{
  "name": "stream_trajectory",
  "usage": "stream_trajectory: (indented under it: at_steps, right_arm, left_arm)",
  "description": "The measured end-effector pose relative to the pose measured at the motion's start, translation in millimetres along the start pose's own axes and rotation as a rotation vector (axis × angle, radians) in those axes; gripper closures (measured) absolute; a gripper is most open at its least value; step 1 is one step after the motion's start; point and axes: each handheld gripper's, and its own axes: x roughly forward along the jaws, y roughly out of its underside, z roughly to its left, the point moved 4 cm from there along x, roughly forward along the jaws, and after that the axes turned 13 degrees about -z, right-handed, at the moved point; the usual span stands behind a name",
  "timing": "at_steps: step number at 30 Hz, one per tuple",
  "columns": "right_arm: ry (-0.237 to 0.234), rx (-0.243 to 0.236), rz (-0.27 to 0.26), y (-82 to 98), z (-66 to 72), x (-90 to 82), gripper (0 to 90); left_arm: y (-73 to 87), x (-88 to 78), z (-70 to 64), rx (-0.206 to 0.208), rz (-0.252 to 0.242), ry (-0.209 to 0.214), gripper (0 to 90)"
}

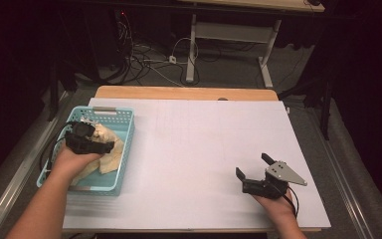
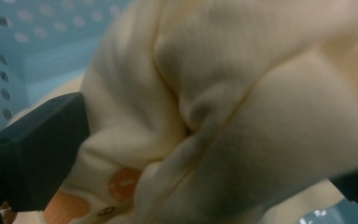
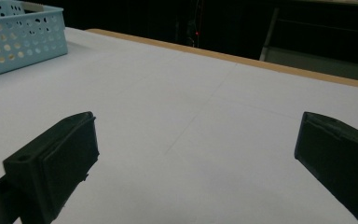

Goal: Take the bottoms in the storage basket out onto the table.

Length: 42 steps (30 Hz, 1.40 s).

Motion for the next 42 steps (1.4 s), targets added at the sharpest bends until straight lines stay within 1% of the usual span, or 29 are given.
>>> stream_trajectory:
  at_steps: [1, 3, 5, 6, 7, 8, 9, 10, 11, 12, 13, 14, 15, 17, 19, 21, 24, 27, 29, 30, 31, 32, 34, 35, 36, 39, 40, 42]
  right_arm:
    - [0.000, 0.000, 0.000, 0.0, 0.0, 0.0, 0.3]
    - [-0.001, 0.000, 0.005, 0.3, 0.2, 0.3, 0.3]
    - [-0.002, 0.005, -0.002, -0.7, 1.0, 0.4, 0.3]
    - [-0.007, -0.005, 0.001, -0.1, 2.4, 0.6, 0.3]
    - [-0.007, -0.005, 0.001, -0.1, 2.4, 0.6, 0.3]
    - [-0.010, -0.007, 0.005, 0.4, 2.9, 0.7, 0.3]
    - [-0.011, -0.008, 0.006, 0.6, 2.8, 0.8, 0.3]
    - [-0.008, -0.004, 0.004, 0.3, 2.5, 0.8, 0.3]
    - [-0.006, -0.001, 0.003, -0.3, 2.0, 0.6, 0.3]
    - [-0.007, -0.001, 0.003, 0.1, 2.2, 0.5, 0.3]
    - [-0.009, -0.005, 0.006, 0.8, 2.3, 0.9, 0.3]
    - [-0.009, -0.005, 0.006, 0.8, 2.3, 0.9, 0.3]
    - [-0.013, -0.004, 0.010, 1.3, 2.4, 0.9, 0.3]
    - [-0.010, 0.002, 0.008, 0.7, 1.9, 0.8, 0.3]
    - [-0.008, 0.003, 0.004, 0.1, 2.0, 0.6, 0.3]
    - [-0.017, -0.006, 0.011, 1.3, 2.6, 1.0, 0.3]
    - [-0.013, 0.004, 0.012, 0.8, 1.9, 1.1, 0.3]
    - [-0.019, -0.002, 0.014, 1.4, 2.4, 1.4, 0.3]
    - [-0.020, -0.003, 0.023, 2.2, 2.3, 1.6, 0.3]
    - [-0.019, 0.001, 0.021, 1.8, 2.1, 1.7, 0.3]
    - [-0.018, 0.005, 0.018, 1.3, 2.1, 1.6, 0.3]
    - [-0.020, 0.005, 0.017, 1.3, 2.5, 1.6, 0.3]
    - [-0.026, -0.004, 0.024, 2.2, 3.3, 1.9, 0.3]
    - [-0.028, -0.003, 0.026, 2.4, 3.3, 2.0, 0.3]
    - [-0.026, 0.000, 0.024, 1.9, 3.0, 1.9, 0.3]
    - [-0.027, 0.005, 0.020, 1.4, 3.6, 1.8, 0.3]
    - [-0.031, 0.000, 0.024, 2.0, 3.9, 2.1, 0.3]
    - [-0.034, 0.000, 0.028, 2.6, 4.2, 2.7, 0.3]
  left_arm:
    - [0.0, 0.0, 0.0, 0.000, 0.000, 0.000, 0.0]
    - [3.7, 4.4, 0.7, 0.011, 0.039, -0.002, 0.0]
    - [8.1, 9.5, 1.4, 0.015, 0.087, -0.012, 0.0]
    - [12.4, 13.9, 3.0, 0.030, 0.130, -0.027, 0.0]
    - [12.4, 13.9, 3.0, 0.030, 0.130, -0.027, 0.0]
    - [14.1, 15.6, 3.9, 0.038, 0.151, -0.036, 0.0]
    - [15.2, 16.8, 4.6, 0.035, 0.163, -0.041, 0.0]
    - [15.7, 17.4, 4.6, 0.036, 0.167, -0.044, 2.0]
    - [16.1, 17.5, 4.0, 0.044, 0.170, -0.040, 5.2]
    - [16.3, 17.4, 3.2, 0.066, 0.180, -0.040, 12.4]
    - [16.3, 17.4, 3.2, 0.066, 0.180, -0.040, 15.0]
    - [15.9, 17.0, 3.4, 0.071, 0.183, -0.043, 15.0]
    - [15.6, 16.1, 3.7, 0.077, 0.184, -0.046, 18.1]
    - [15.1, 13.6, 4.3, 0.096, 0.187, -0.050, 28.0]
    - [13.7, 10.0, 4.9, 0.119, 0.198, -0.044, 38.9]
    - [10.7, 5.7, 5.4, 0.126, 0.219, -0.032, 48.2]
    - [5.5, -0.9, 5.0, 0.118, 0.258, 0.001, 54.8]
    - [-1.6, -9.4, 5.2, 0.098, 0.310, 0.017, 58.3]
    - [-6.4, -15.3, 4.5, 0.098, 0.357, 0.015, 59.2]
    - [-8.3, -18.4, 4.2, 0.094, 0.373, 0.019, 59.4]
    - [-10.3, -22.0, 4.1, 0.099, 0.379, 0.019, 59.5]
    - [-12.3, -25.2, 3.8, 0.088, 0.380, 0.014, 59.8]
    - [-15.8, -31.4, 3.6, 0.043, 0.399, 0.023, 60.2]
    - [-17.2, -35.0, 3.1, 0.039, 0.427, 0.033, 60.2]
    - [-17.4, -37.2, 2.5, 0.041, 0.442, 0.034, 60.3]
    - [-19.9, -46.0, 1.3, 0.022, 0.483, 0.031, 60.4]
    - [-21.6, -49.5, 0.8, 0.011, 0.507, 0.031, 60.4]
    - [-24.0, -54.6, -0.6, 0.006, 0.547, 0.040, 60.5]
